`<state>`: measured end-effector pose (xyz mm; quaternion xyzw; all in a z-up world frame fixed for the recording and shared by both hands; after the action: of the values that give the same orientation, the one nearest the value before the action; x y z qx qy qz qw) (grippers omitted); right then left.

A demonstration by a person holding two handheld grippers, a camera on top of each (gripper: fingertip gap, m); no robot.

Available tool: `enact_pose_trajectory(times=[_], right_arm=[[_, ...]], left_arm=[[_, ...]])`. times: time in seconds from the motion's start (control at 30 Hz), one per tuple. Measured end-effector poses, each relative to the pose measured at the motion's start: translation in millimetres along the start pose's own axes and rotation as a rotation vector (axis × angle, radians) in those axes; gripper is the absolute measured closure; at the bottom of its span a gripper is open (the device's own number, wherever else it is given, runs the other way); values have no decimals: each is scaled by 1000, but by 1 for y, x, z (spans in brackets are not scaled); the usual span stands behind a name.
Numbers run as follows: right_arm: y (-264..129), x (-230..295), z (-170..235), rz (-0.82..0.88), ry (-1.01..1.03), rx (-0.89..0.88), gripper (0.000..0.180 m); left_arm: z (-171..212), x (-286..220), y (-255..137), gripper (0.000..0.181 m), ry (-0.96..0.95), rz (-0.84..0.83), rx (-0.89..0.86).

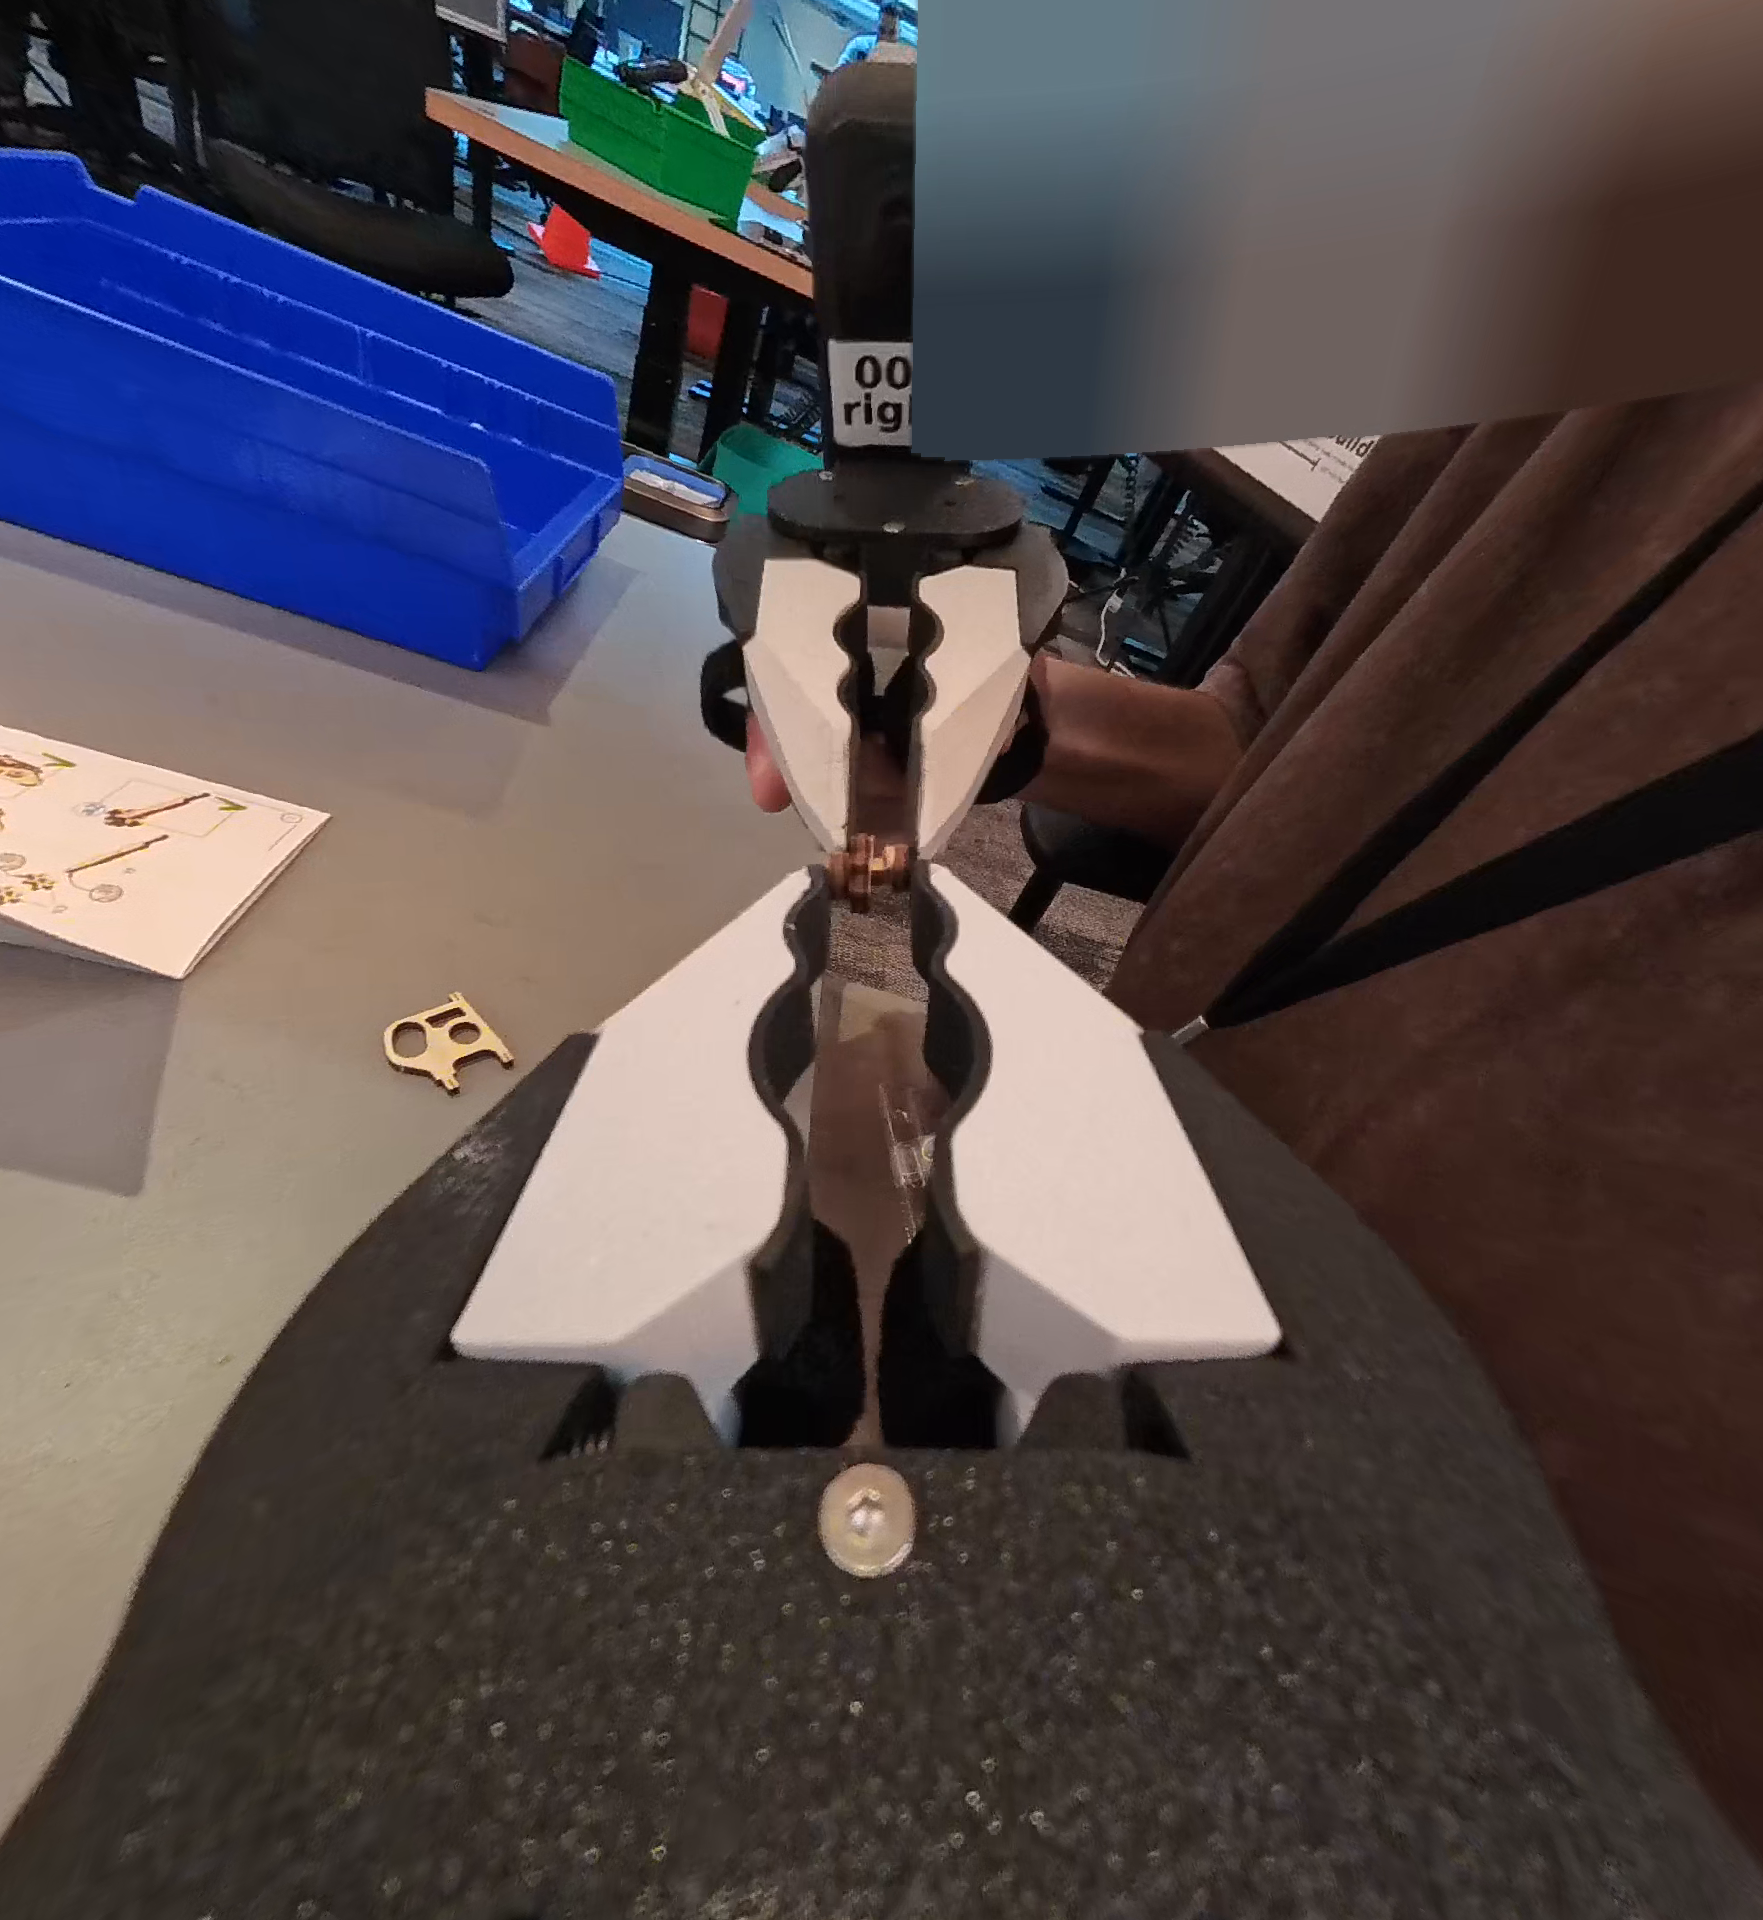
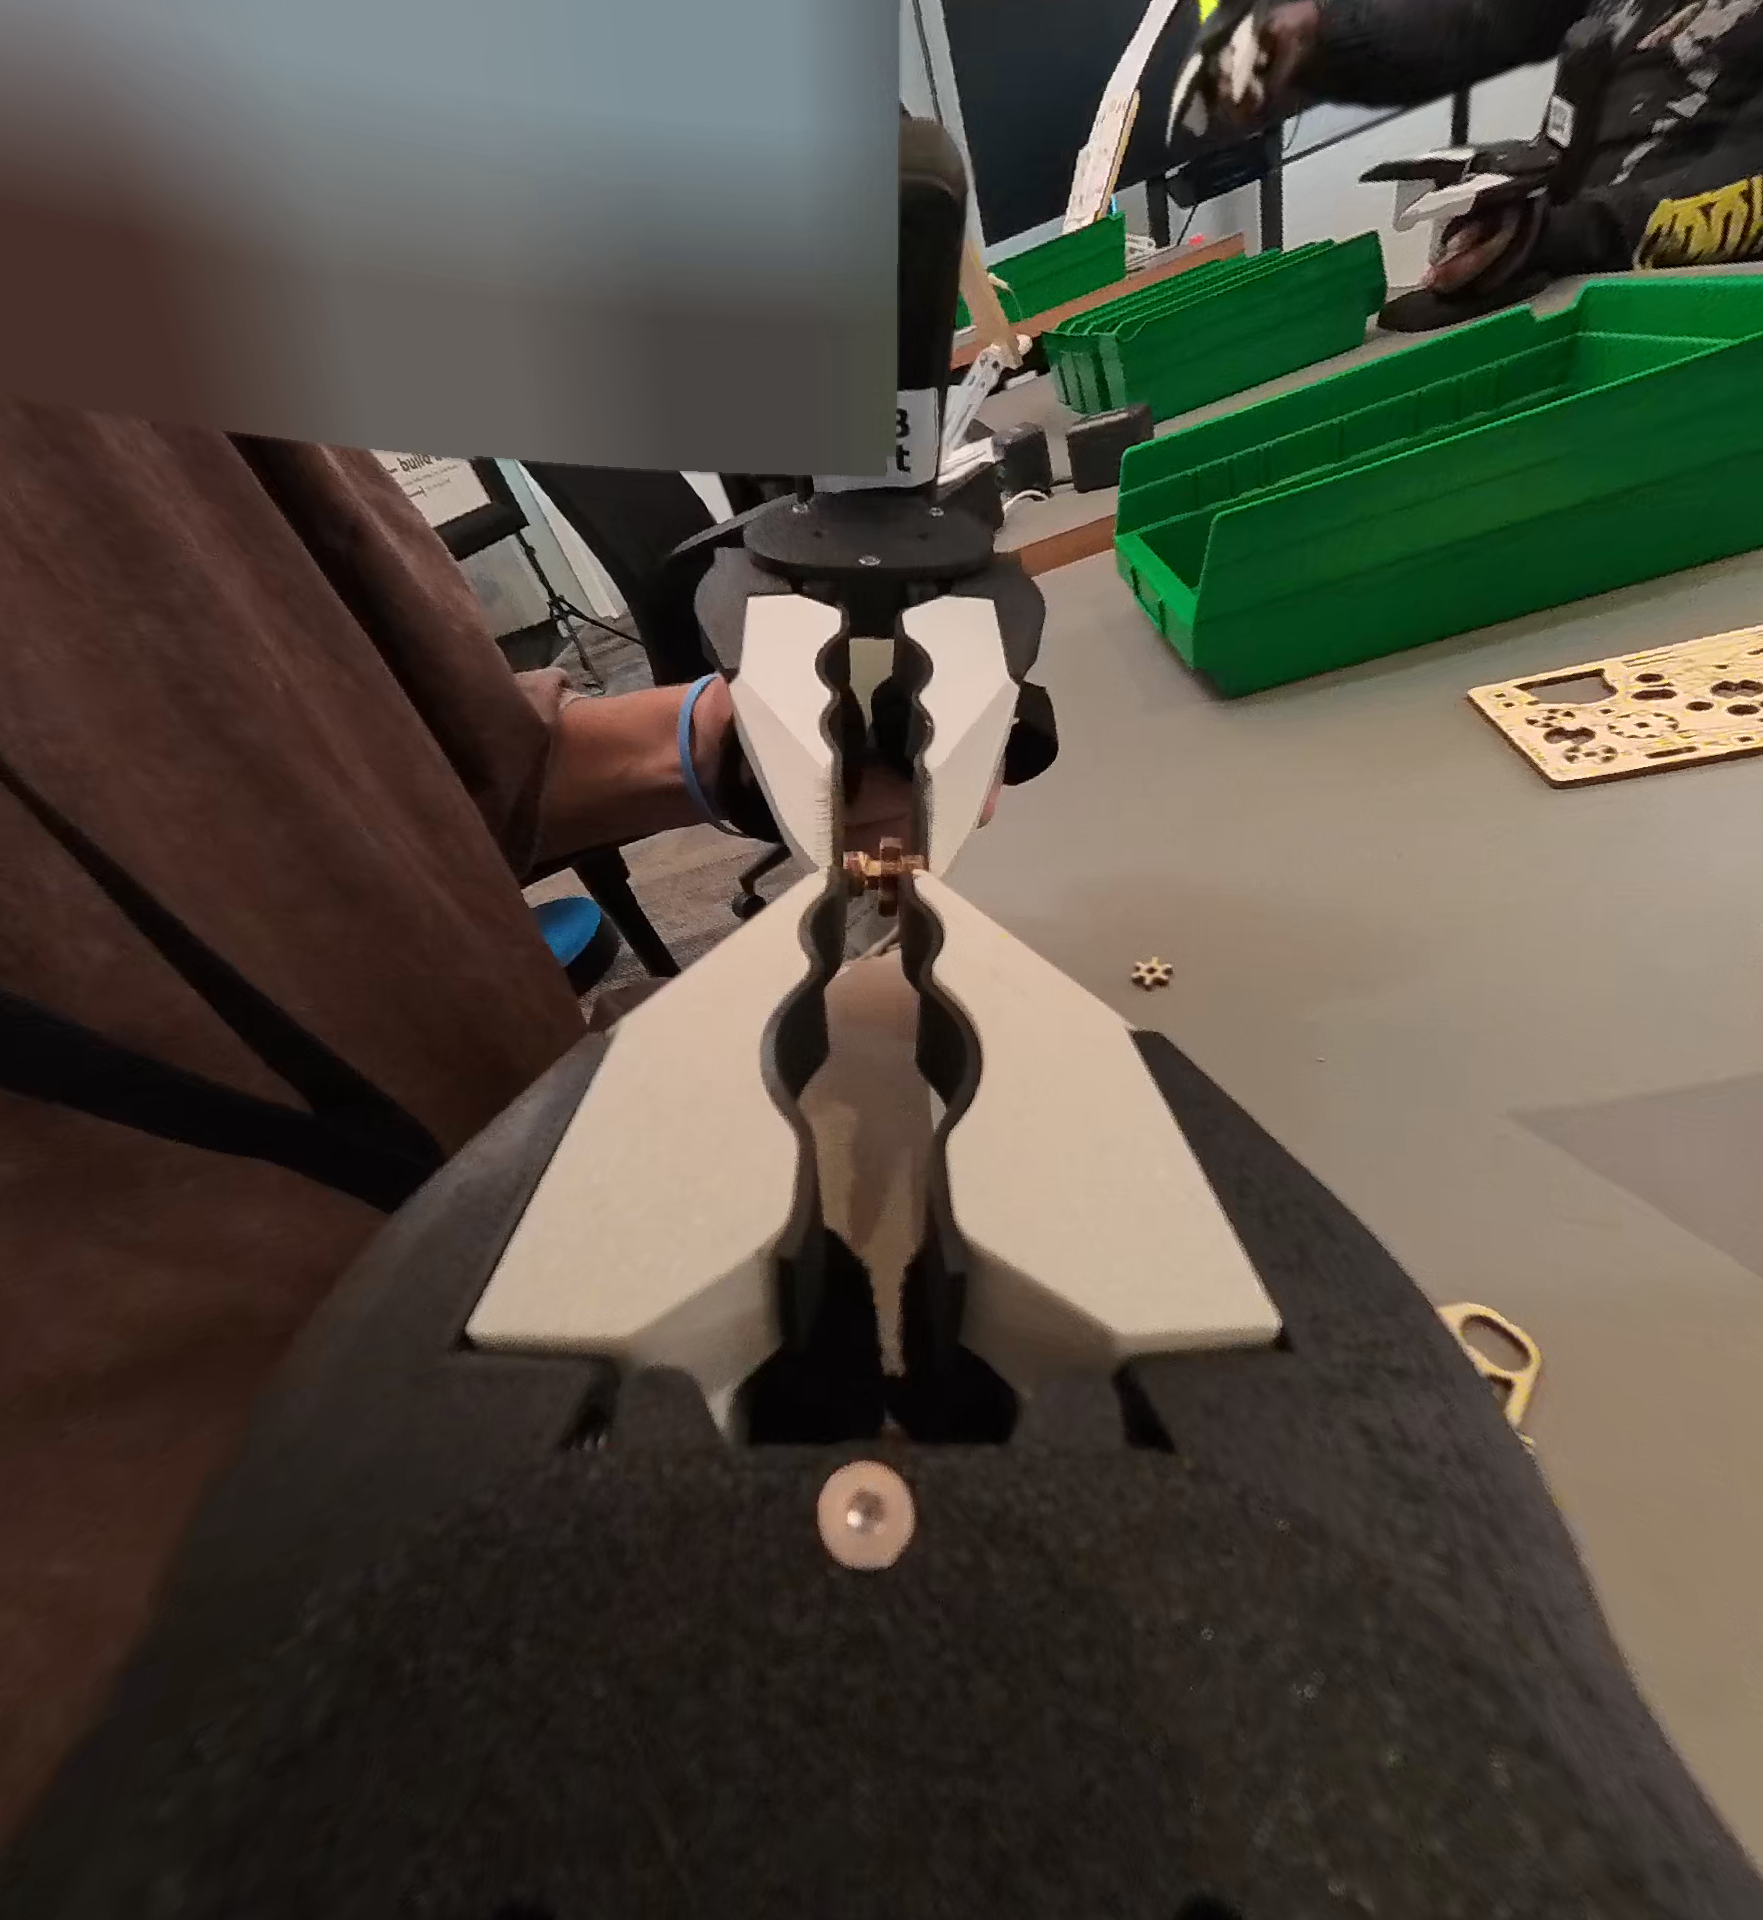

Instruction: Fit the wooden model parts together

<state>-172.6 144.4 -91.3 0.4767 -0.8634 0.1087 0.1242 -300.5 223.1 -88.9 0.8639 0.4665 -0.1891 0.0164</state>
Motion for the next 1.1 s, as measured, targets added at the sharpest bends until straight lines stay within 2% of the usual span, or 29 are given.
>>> enact_pose_trajectory(times=[0.17,0.63,0.97,1.03,1.1], right_arm=[[-1,3,-3,-36,32,-37,171],[-1,3,-4,-50,72,-66,170],[-4,6,-6,-81,61,-90,170],[-3,5,-5,-59,52,-71,161],[-2,7,-6,-66,35,-69,164]], left_arm=[[-3,-3,-1,168,2,33,-37],[-6,-7,-2,168,106,-21,-37],[-8,-11,1,168,95,3,-84],[-10,-12,0,168,111,-6,-95],[-11,-15,1,168,141,-10,-98]])
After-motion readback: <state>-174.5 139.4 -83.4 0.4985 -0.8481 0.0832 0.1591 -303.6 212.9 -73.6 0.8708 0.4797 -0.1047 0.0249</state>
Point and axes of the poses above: each gripper's, where its closed fingertips meet, y out along the fingers, z out of its underside, x = y × z across the jaws, the point moved 8 cm from there along -y, back along the fingers, and after that the axes turned 1 degree about -x, right-handed, at the moved point
